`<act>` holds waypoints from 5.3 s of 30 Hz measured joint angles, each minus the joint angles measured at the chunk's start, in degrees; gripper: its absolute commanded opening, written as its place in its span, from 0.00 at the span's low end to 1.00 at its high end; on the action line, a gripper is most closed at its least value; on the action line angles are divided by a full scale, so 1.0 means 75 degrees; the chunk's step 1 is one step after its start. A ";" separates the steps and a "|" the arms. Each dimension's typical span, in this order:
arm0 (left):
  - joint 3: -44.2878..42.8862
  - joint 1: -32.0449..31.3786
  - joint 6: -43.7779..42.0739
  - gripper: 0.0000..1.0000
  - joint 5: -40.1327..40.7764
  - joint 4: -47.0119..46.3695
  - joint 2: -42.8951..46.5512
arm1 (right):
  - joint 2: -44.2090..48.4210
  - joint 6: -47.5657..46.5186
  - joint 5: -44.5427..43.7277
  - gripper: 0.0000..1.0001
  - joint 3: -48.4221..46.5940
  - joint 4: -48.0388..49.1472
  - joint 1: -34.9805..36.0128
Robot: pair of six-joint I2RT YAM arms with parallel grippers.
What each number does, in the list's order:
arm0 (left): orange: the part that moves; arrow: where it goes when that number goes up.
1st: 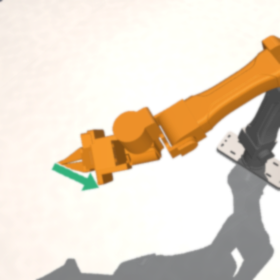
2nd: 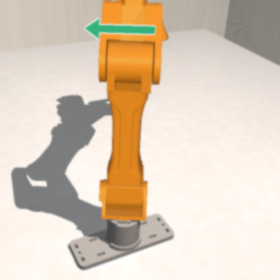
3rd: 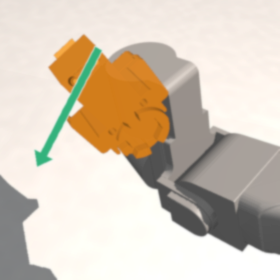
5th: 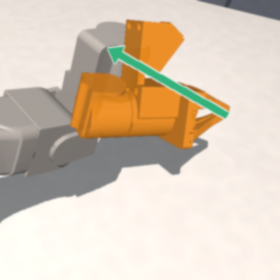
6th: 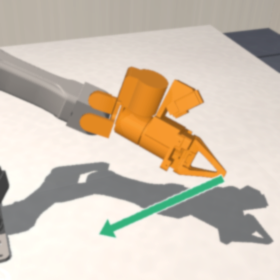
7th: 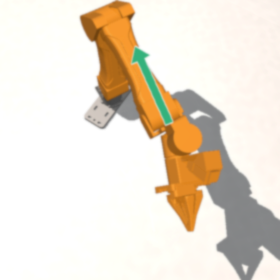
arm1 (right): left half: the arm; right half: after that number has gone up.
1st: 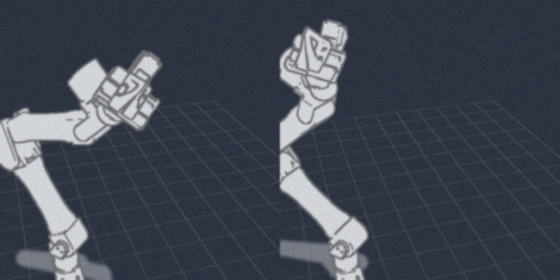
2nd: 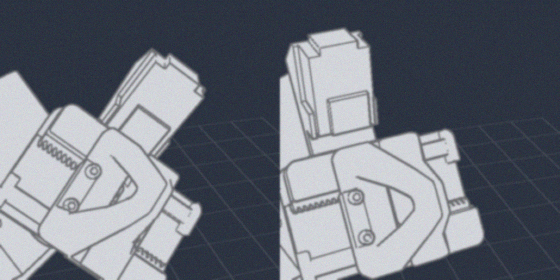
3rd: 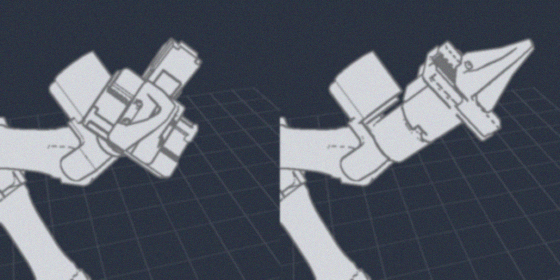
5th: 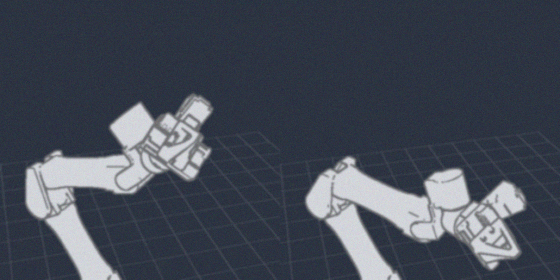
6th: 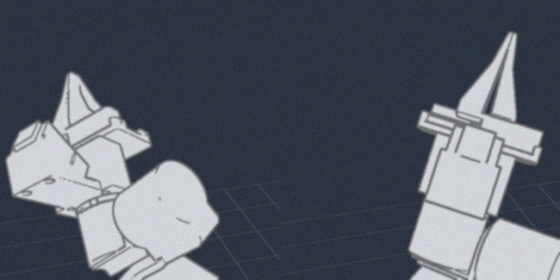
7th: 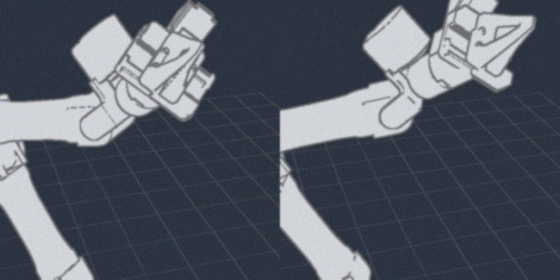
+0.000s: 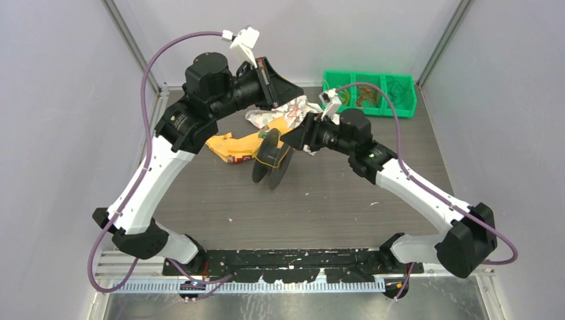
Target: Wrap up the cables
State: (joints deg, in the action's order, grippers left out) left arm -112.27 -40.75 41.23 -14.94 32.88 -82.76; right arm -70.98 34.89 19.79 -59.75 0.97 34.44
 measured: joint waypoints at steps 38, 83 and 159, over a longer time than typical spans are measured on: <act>-0.4299 -0.0207 -0.0959 0.80 -0.1559 0.1469 -0.5791 | 0.3034 -0.0050 -0.1976 0.00 -0.2591 -0.6907 0.0026; 0.1408 0.2299 -0.1320 0.79 -0.0044 0.2110 0.0312 | -0.0052 0.5225 0.2046 0.01 -0.0309 -0.0586 -0.3468; 0.3558 0.1781 -0.2203 0.70 0.0825 0.1973 -0.0842 | -0.2521 0.4986 0.3640 0.01 0.0213 0.2903 -0.1186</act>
State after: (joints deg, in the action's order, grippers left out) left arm -85.58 -27.40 24.71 -8.75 47.68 -89.08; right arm -89.89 72.29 47.09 -58.15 22.74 25.54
